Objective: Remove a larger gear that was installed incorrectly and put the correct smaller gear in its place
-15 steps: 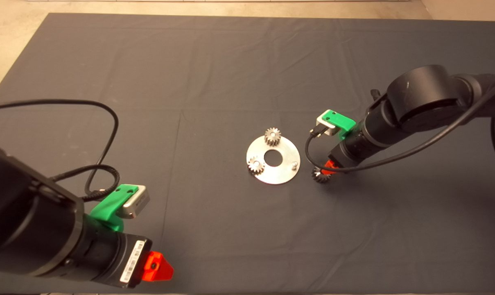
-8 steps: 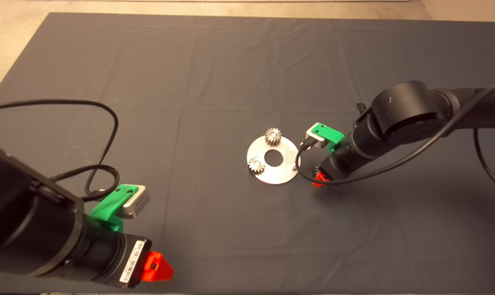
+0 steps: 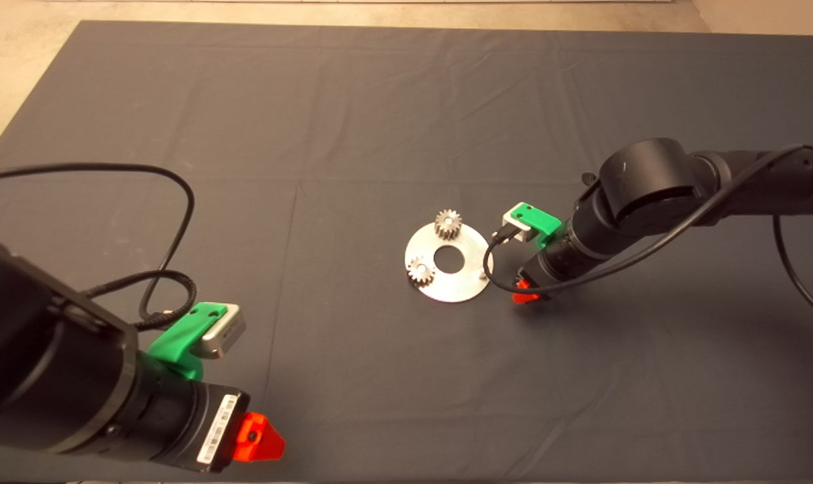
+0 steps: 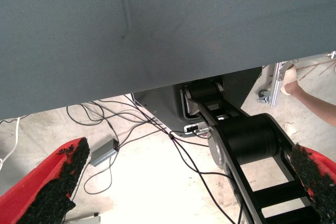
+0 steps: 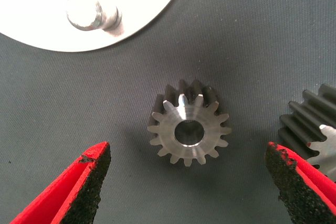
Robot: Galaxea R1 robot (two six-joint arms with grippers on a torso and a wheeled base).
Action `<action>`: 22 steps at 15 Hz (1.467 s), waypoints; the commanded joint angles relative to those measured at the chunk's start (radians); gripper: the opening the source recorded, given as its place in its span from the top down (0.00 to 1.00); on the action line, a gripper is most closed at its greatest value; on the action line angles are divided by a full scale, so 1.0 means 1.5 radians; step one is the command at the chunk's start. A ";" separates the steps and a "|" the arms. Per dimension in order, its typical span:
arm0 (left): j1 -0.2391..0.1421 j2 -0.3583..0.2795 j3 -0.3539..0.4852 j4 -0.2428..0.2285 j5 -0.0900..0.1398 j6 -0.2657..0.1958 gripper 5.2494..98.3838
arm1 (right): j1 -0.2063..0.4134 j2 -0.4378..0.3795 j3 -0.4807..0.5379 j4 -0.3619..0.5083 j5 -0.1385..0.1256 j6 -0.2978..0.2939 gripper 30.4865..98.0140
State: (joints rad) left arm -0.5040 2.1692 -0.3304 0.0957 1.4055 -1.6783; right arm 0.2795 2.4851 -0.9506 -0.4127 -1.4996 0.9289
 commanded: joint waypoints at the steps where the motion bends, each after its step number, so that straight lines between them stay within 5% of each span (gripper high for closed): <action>1: -0.004 -0.001 0.012 -0.008 0.000 -0.002 0.00 | 0.009 0.002 0.002 -0.050 0.000 -0.001 0.30; 15: -0.003 -0.001 0.012 -0.008 0.001 -0.002 0.00 | -0.022 0.006 -0.008 -0.090 0.001 -0.007 0.34; 22: -0.003 -0.001 0.012 -0.008 0.000 -0.002 0.00 | -0.028 0.005 -0.009 -0.105 0.000 -0.005 0.49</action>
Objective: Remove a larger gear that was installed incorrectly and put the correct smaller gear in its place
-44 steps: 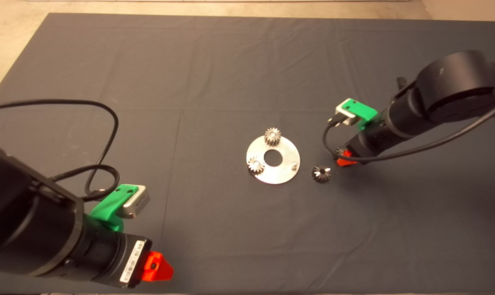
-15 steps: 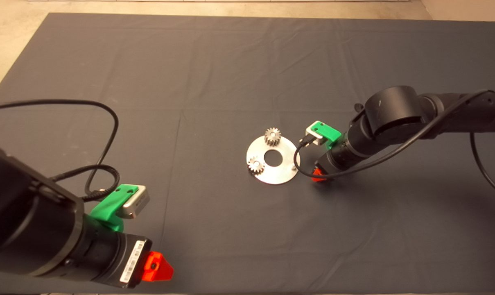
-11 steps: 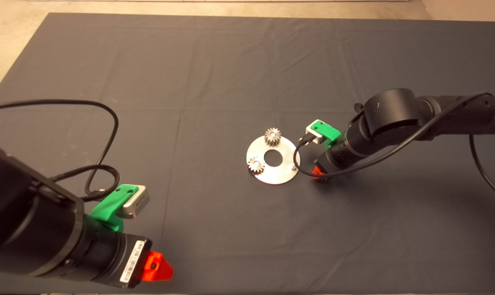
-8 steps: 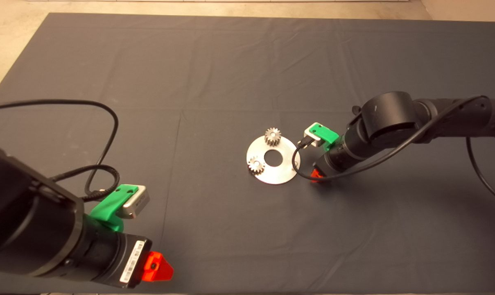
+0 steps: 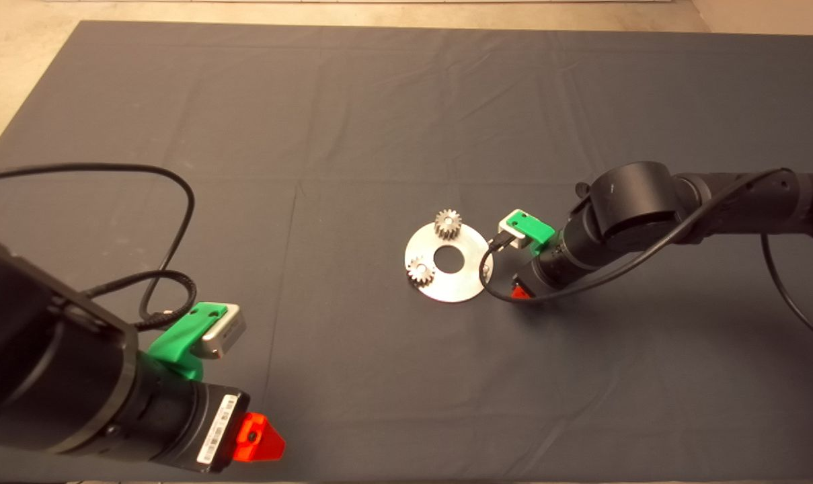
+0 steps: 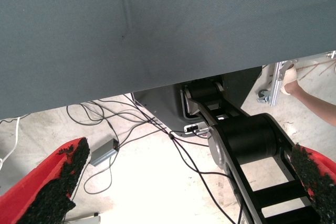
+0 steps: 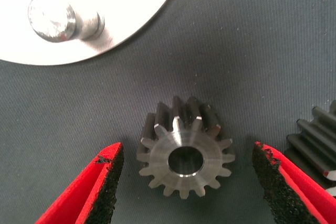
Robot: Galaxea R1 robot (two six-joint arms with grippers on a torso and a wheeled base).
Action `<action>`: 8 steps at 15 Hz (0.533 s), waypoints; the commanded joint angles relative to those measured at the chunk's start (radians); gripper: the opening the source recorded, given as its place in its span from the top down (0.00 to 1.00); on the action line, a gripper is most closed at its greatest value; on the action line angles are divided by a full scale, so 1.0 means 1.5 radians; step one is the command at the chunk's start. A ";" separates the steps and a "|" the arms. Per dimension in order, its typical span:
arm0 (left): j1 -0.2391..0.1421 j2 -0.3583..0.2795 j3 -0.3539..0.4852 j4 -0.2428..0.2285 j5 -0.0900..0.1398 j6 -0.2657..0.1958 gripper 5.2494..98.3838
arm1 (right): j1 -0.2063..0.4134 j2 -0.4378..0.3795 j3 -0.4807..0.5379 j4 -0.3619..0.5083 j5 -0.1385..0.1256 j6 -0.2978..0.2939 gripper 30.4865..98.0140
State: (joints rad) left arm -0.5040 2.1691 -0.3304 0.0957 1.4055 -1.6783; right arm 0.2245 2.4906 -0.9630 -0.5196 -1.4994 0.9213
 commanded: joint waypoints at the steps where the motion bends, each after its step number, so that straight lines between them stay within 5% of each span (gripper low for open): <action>1: -0.003 0.000 0.012 -0.008 0.001 -0.002 0.00 | 0.005 0.002 -0.001 -0.044 -0.001 -0.003 0.49; 8: -0.003 0.000 0.012 -0.008 0.001 -0.002 0.00 | 0.000 0.001 0.000 -0.058 0.000 0.000 0.63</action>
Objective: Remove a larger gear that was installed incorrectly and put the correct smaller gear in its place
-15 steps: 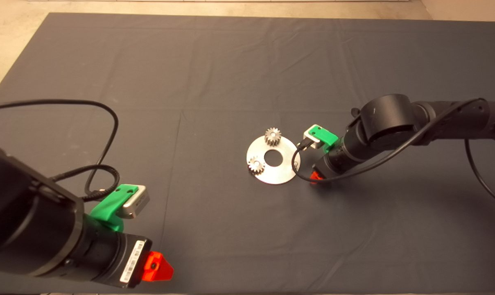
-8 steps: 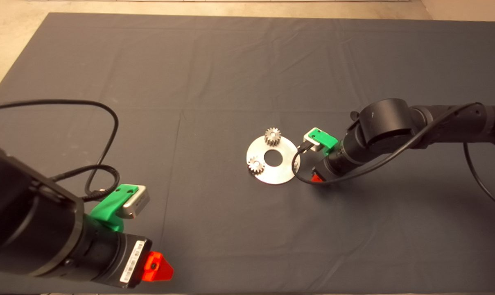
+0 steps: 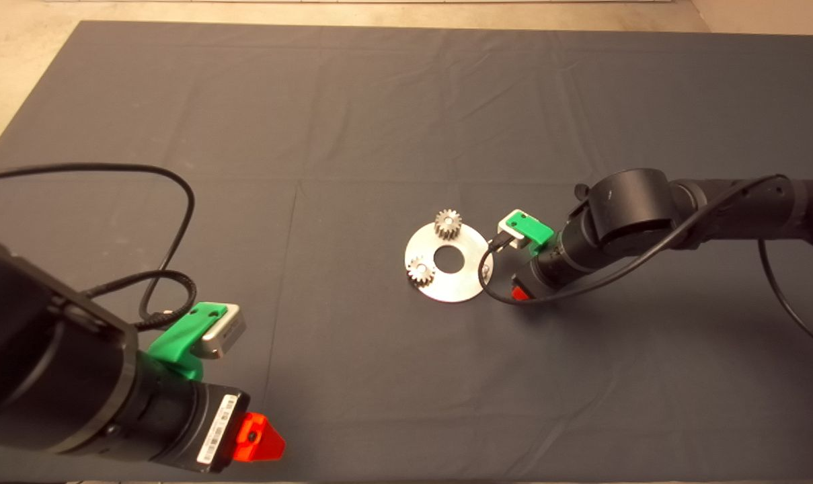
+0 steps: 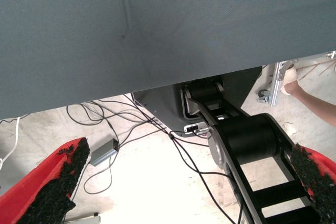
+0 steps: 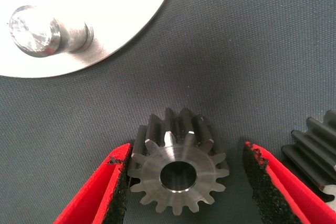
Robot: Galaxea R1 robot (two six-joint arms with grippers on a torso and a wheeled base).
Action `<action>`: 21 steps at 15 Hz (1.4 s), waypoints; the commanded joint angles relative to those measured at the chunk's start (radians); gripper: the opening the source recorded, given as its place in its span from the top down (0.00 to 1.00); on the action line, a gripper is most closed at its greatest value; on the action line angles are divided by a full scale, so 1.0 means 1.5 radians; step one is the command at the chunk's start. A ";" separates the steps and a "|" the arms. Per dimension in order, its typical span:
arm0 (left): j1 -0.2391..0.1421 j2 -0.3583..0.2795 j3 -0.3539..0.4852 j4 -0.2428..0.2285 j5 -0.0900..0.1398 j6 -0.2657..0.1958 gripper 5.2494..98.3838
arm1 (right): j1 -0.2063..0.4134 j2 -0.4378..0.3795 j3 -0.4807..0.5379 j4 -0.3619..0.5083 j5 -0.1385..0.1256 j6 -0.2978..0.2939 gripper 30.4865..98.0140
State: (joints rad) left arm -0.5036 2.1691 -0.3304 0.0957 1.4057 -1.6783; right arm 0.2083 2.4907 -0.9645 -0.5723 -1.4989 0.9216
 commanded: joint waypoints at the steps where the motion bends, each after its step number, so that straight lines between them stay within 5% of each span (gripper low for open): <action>1: -0.003 0.000 0.012 -0.008 0.001 -0.002 0.00 | 0.011 0.001 0.001 -0.022 0.000 -0.001 0.63; 10: -0.001 0.000 0.012 -0.008 0.001 -0.002 0.00 | 0.011 0.002 0.005 -0.023 0.000 0.000 0.80; 21: 0.001 0.000 0.012 -0.008 0.001 -0.002 0.00 | 0.023 0.001 0.058 -0.014 -0.006 0.006 0.83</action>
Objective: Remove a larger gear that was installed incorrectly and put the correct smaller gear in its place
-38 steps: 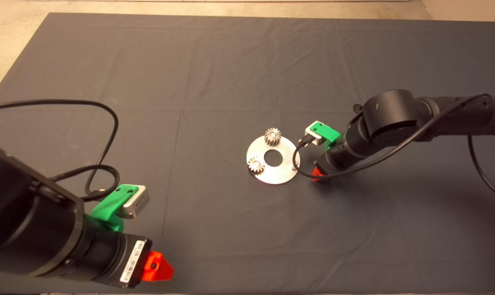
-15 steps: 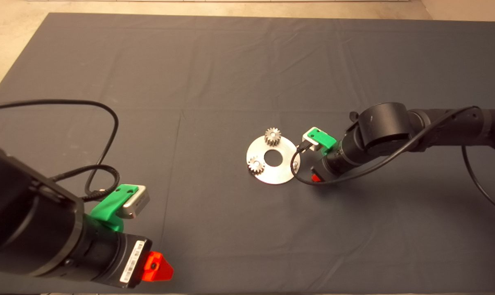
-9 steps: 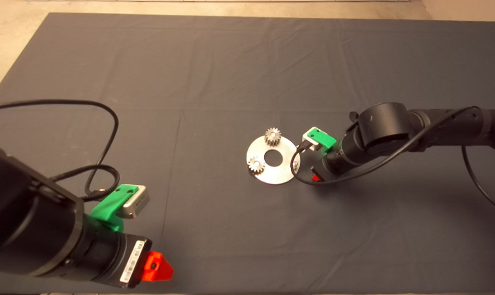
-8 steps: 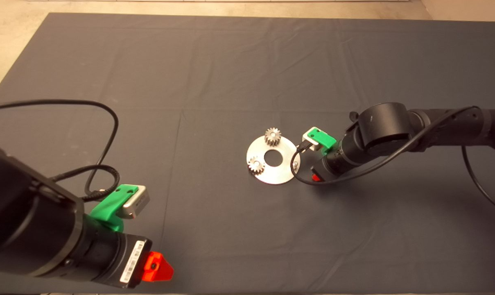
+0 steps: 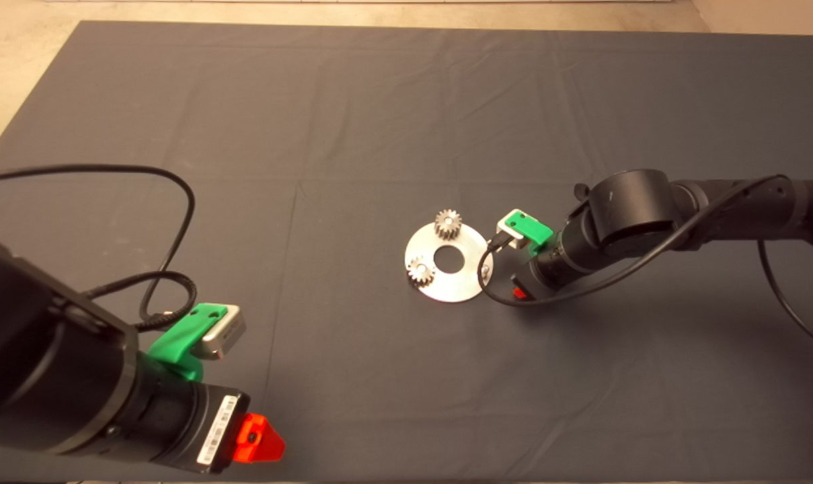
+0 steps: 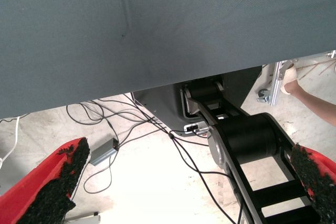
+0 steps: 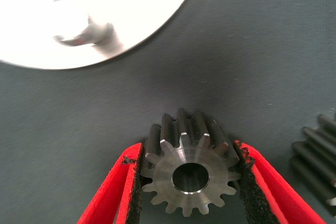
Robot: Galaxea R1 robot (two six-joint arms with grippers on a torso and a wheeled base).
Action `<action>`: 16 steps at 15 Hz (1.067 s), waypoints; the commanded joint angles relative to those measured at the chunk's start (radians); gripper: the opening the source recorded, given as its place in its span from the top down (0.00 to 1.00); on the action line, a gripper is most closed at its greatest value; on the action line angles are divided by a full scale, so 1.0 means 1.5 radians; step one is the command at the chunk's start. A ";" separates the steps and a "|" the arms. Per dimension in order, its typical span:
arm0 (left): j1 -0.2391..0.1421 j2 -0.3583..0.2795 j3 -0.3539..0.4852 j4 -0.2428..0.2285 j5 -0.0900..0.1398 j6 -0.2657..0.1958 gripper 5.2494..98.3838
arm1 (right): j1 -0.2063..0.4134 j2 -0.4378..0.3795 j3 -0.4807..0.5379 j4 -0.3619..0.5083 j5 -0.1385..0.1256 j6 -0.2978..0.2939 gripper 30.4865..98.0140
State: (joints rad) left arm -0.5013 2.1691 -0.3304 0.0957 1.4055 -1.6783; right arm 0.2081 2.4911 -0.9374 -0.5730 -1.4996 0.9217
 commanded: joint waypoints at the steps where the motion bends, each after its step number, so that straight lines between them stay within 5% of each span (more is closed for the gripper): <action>1: -0.001 0.000 0.012 -0.008 0.001 -0.002 0.00 | 0.048 0.000 0.063 -0.013 -0.008 0.010 0.83; 6: 0.000 0.000 0.012 -0.008 0.001 -0.002 0.00 | 0.134 0.002 0.078 0.073 -0.009 0.015 0.83; 9: -0.001 0.000 0.012 -0.008 0.001 -0.002 0.00 | 0.136 0.010 0.065 0.083 -0.008 0.032 0.83; 16: 0.001 0.000 0.012 -0.008 0.000 -0.002 0.00 | 0.131 0.122 -0.042 0.108 -0.010 0.049 0.83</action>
State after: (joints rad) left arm -0.4964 2.1691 -0.3304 0.0957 1.4055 -1.6783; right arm 0.3904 2.6321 -0.9600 -0.4511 -1.5179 0.9866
